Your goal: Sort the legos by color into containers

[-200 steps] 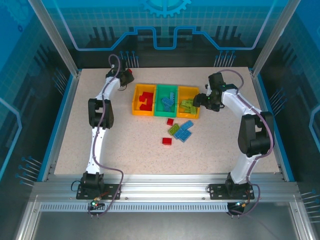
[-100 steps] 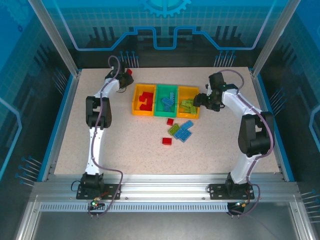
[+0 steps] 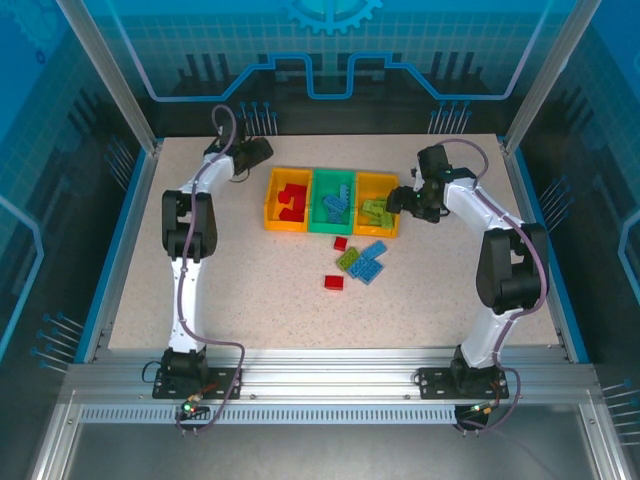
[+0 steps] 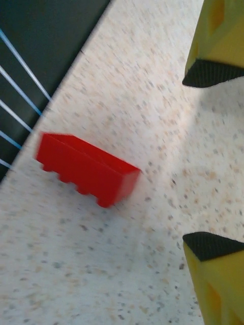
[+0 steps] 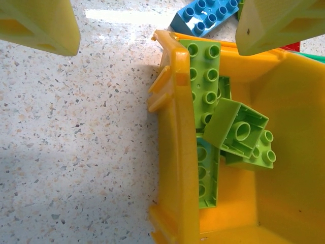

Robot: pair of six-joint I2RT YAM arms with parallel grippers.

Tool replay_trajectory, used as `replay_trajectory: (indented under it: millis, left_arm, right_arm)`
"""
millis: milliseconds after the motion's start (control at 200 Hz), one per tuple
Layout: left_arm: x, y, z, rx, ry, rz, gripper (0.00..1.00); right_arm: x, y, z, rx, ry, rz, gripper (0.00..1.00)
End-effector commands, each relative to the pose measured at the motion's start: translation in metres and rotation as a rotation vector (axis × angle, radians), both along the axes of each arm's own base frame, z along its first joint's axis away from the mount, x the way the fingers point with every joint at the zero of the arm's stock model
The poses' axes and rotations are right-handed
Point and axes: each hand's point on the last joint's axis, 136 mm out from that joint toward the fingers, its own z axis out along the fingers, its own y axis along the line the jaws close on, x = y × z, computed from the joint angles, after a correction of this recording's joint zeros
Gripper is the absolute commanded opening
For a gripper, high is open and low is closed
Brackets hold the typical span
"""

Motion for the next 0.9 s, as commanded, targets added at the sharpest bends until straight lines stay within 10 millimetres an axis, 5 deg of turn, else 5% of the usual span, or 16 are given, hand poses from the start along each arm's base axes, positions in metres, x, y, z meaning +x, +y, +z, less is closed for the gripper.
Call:
replay_trajectory:
  millis: [0,245,625,790,895]
  left_arm:
    - [0.018,0.009,0.029,0.022,-0.058,-0.029,0.84]
    - [0.040,0.014,0.009,0.014,-0.072,-0.044,0.86]
    - [0.041,0.019,-0.012,0.048,-0.057,-0.085,0.87]
    - [0.040,0.017,-0.027,0.021,-0.026,-0.085,0.81]
    - [0.040,0.018,-0.028,0.019,-0.015,-0.081,0.68]
  right_arm:
    - [0.004,-0.003,0.003,0.025,-0.005,-0.021,0.82]
    - [0.007,-0.004,0.007,0.014,-0.009,-0.019,0.82]
    - [0.009,-0.004,0.007,0.020,-0.004,-0.027,0.82]
    - [0.010,-0.005,0.010,0.013,-0.007,-0.028,0.82]
    - [0.010,-0.005,0.012,0.014,-0.010,-0.027,0.82]
